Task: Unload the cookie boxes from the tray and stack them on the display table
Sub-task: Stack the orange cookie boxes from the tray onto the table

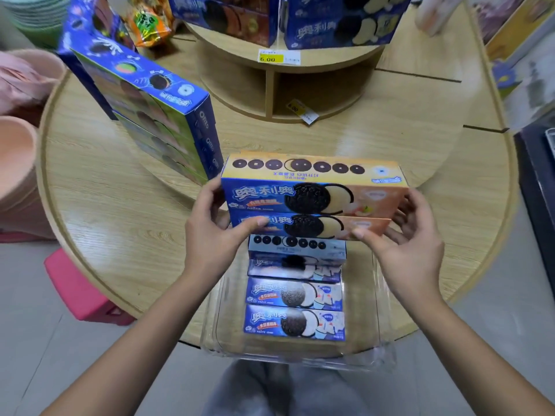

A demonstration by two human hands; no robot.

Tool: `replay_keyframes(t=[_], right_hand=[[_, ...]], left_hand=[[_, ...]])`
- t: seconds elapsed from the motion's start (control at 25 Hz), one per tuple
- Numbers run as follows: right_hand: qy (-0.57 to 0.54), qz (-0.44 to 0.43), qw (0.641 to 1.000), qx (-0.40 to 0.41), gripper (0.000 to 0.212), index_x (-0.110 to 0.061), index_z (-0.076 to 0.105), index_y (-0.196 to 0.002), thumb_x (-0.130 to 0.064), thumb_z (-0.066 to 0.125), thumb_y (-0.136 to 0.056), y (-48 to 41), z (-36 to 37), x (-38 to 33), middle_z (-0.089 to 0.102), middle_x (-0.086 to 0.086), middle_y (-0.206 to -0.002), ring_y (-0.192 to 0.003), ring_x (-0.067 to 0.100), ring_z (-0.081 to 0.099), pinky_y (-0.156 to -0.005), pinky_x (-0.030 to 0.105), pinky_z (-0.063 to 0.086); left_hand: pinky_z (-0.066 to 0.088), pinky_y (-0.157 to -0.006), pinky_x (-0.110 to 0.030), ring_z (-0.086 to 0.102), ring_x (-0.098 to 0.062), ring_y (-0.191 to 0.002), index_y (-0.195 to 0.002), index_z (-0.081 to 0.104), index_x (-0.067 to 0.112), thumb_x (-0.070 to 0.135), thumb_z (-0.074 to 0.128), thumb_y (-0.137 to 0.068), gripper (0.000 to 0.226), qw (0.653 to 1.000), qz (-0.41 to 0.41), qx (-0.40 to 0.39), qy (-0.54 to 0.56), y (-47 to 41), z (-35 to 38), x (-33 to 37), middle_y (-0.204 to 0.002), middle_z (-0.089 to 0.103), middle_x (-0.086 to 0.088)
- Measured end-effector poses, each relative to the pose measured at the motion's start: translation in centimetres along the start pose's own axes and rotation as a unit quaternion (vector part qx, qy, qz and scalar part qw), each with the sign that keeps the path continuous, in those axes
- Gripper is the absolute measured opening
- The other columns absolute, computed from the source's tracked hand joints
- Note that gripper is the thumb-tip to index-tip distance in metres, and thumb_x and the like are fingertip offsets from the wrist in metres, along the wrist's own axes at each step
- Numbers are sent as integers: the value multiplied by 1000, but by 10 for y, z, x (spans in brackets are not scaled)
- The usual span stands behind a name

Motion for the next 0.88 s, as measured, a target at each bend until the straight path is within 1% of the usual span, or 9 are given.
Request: replay_keyframes(t=[0.08, 0.16, 0.24, 0.32, 0.4, 0.56, 0.64, 0.72, 0.88], right_hand=[[-12, -30, 999, 0, 76, -31, 46, -118, 9, 78, -62, -15, 0, -15, 57, -17, -109, -99, -1, 62, -82, 14, 51], [-16, -54, 998, -2, 77, -38, 45, -114, 8, 78, -62, -29, 3, -27, 56, -16, -111, -103, 5, 60, -82, 16, 51], [-16, -75, 997, 5, 78, -44, 43, -109, 7, 78, -62, -44, 6, -37, 56, -17, -110, -102, 6, 60, -83, 19, 52], [-21, -89, 996, 18, 78, -44, 42, -109, 5, 79, -61, -58, 9, -43, 55, -17, -109, -102, 7, 60, -85, 24, 53], [-21, -98, 995, 25, 77, -42, 40, -111, 3, 79, -62, -69, 14, -44, 54, -18, -110, -103, 8, 60, -87, 28, 54], [-16, -98, 995, 16, 76, -31, 39, -118, 2, 79, -62, -85, 25, -37, 53, -17, -111, -103, 8, 60, -87, 29, 55], [-14, -95, 995, 12, 77, -29, 39, -119, 2, 79, -62, -90, 29, -33, 52, -17, -111, -104, 9, 60, -88, 29, 55], [-10, -90, 996, 6, 77, -29, 39, -119, 2, 80, -62, -91, 31, -27, 51, -17, -112, -105, 10, 60, -88, 29, 55], [5, -88, 996, -7, 78, -29, 38, -120, 1, 80, -62, -91, 36, -18, 52, -11, -115, -110, 13, 59, -89, 28, 54]], left_hand=[[52, -82, -17, 59, -4, -104, -120, 50, 8, -4, 81, -60, 69, 1000, 27, 6, 4, -13, 3, 14, -114, 62, -3], [52, -82, -16, 59, -2, -103, -124, 48, 5, -2, 82, -60, 73, 998, 55, 13, 0, -27, 5, 28, -119, 60, -7], [50, -80, -13, 58, 0, -100, -122, 48, 5, -1, 82, -61, 71, 996, 82, 14, -3, -42, 9, 39, -116, 59, -4], [49, -80, -11, 57, 3, -99, -119, 47, 9, 0, 82, -61, 68, 994, 111, 10, -15, -58, 14, 47, -111, 58, 2], [50, -80, -14, 58, 0, -100, -120, 47, 8, 4, 83, -61, 69, 991, 129, 9, -31, -73, 15, 47, -110, 59, 0], [53, -83, -22, 59, -12, -105, -122, 48, 9, 14, 85, -59, 73, 988, 141, 13, -54, -94, 17, 40, -118, 60, -10], [52, -81, -19, 59, -13, -105, -124, 47, 6, 13, 85, -59, 75, 987, 142, 22, -65, -94, 17, 37, -121, 59, -11], [50, -79, -15, 58, -10, -104, -126, 47, 6, 9, 84, -60, 76, 988, 143, 29, -60, -92, 16, 33, -119, 57, -6], [50, -84, -15, 58, -11, -108, -128, 44, 4, 5, 84, -61, 77, 989, 138, 26, -48, -89, 12, 22, -121, 54, -6]])
Point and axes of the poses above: each hand's wrist, its own y-axis away from the middle knuckle, its own z-axis out of the palm, x = y × z, the point moved 7 cm from there along -y, towards the middle knuckle
